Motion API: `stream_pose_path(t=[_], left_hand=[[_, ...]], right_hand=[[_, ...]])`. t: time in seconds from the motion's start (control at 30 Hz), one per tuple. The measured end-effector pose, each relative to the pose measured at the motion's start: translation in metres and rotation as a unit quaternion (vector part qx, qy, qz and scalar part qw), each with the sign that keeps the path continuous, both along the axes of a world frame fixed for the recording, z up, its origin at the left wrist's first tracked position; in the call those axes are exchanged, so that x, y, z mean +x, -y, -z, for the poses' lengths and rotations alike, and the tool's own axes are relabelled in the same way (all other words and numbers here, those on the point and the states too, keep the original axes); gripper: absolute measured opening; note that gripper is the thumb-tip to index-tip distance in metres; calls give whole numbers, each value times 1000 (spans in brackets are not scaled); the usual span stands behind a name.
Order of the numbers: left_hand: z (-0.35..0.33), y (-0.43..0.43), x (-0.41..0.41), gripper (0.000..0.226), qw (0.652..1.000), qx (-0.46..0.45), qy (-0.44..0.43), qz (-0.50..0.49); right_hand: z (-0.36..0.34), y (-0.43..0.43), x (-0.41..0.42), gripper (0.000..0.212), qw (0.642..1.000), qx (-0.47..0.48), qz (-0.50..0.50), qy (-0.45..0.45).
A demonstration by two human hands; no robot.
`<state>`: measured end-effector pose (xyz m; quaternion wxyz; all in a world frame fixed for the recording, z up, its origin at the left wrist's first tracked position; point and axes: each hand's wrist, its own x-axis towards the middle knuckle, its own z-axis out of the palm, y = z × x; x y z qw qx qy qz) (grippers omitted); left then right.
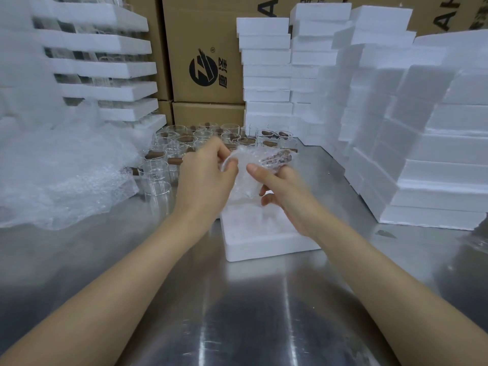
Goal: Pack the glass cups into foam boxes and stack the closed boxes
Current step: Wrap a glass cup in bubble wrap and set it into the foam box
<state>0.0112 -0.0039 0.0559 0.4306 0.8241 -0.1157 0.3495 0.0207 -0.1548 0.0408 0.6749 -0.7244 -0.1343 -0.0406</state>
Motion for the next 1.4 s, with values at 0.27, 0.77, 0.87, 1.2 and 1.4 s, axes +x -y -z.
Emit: stream_pose_path(t=[0.27, 0.77, 0.87, 1.2, 1.4], left_hand=[[-3, 5, -5, 5, 999, 21, -7, 42], [-6, 0, -4, 30, 995, 57, -56, 65], [-9, 3, -8, 36, 992, 96, -48, 71], [-6, -8, 4, 19, 992, 102, -9, 77], [-6, -8, 4, 24, 996, 74, -10, 43]], right_hand=[[2, 0, 2, 34, 999, 2, 42, 4], [8, -1, 5, 25, 994, -40, 76, 68], [9, 1, 7, 28, 994, -21, 92, 53], [2, -2, -1, 47, 990, -85, 66, 94], [1, -5, -9, 52, 973, -162, 74, 145]])
